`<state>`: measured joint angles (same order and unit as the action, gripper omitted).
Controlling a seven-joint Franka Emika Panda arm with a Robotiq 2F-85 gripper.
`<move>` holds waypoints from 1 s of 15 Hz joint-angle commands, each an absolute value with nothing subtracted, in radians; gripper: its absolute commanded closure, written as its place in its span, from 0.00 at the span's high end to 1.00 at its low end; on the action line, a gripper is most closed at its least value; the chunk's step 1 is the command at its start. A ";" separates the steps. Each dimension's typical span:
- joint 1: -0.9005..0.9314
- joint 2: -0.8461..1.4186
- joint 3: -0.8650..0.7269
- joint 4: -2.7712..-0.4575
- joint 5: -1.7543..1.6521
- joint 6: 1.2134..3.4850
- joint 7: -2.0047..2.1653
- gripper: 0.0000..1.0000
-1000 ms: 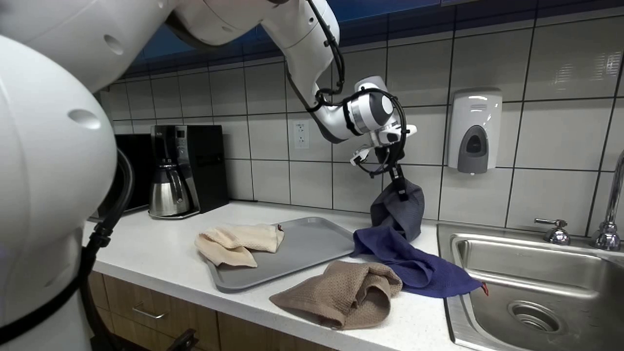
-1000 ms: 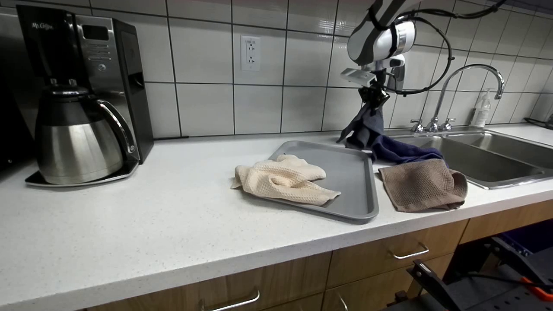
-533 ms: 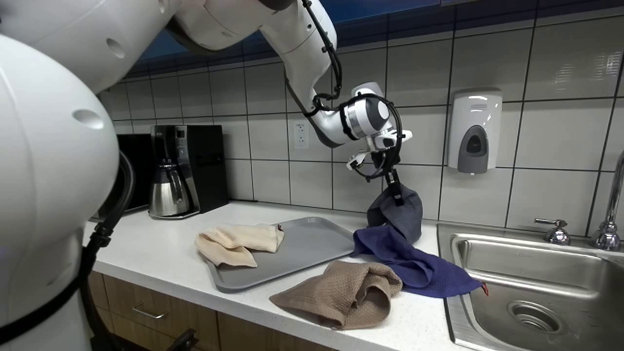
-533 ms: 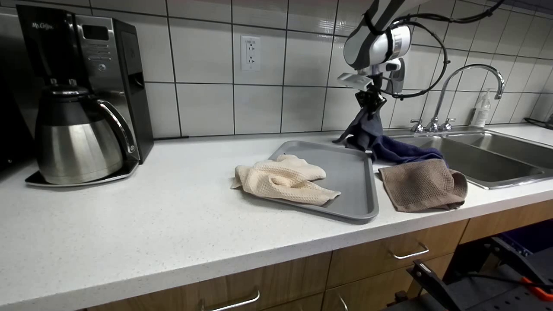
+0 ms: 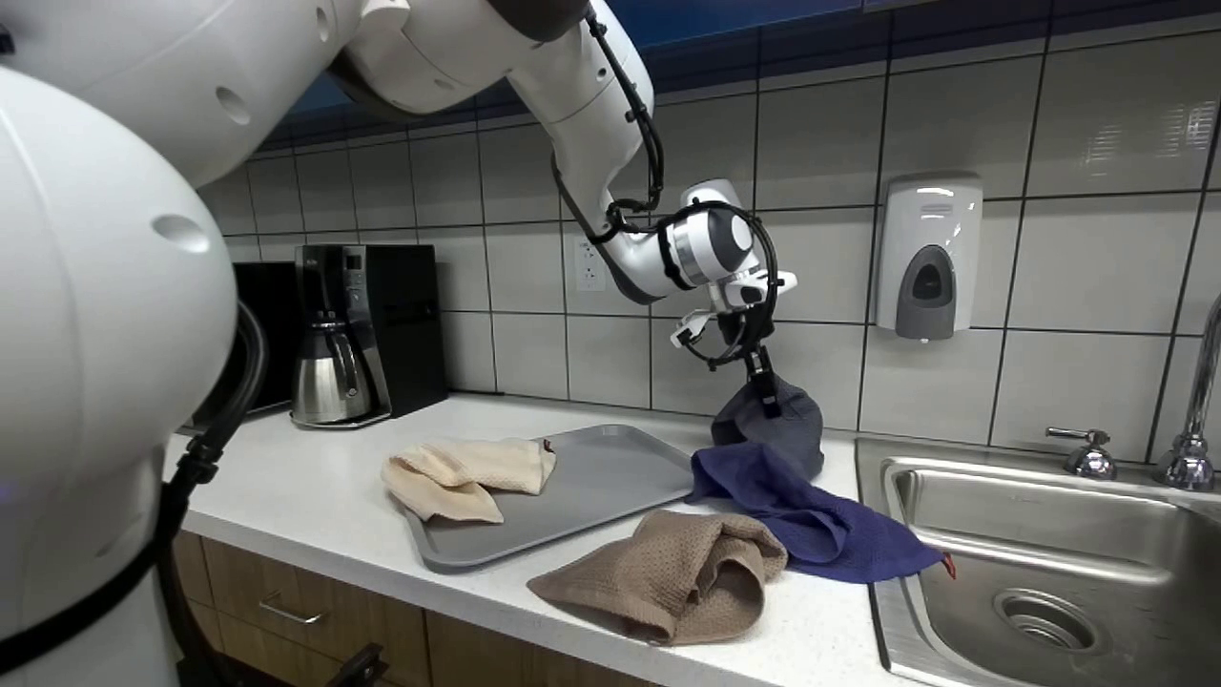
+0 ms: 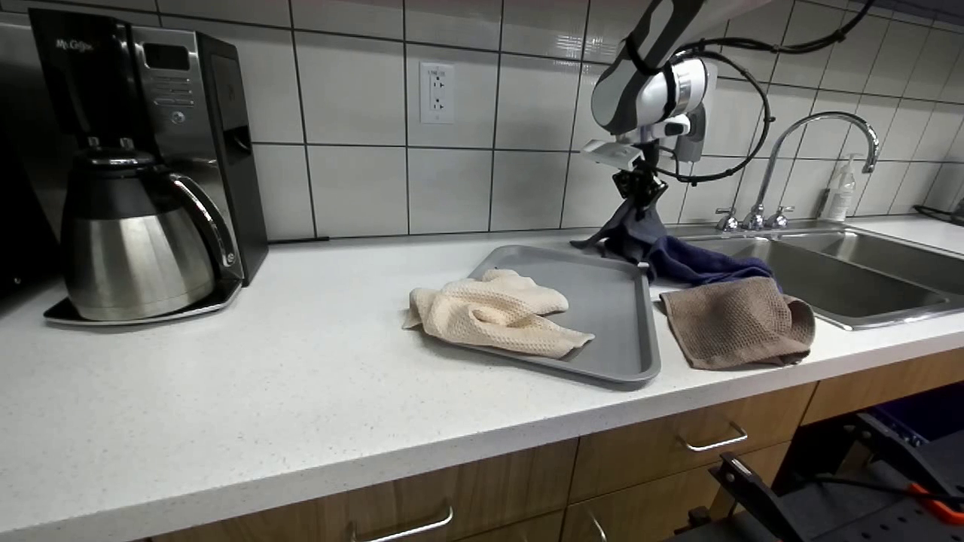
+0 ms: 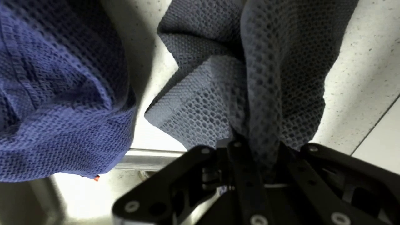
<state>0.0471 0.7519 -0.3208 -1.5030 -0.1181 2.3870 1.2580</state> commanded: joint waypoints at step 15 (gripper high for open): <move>0.033 0.888 -0.300 -1.363 -0.109 2.339 1.261 0.41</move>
<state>0.0471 0.8704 -0.3145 -1.4159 -0.1161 2.3822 1.2580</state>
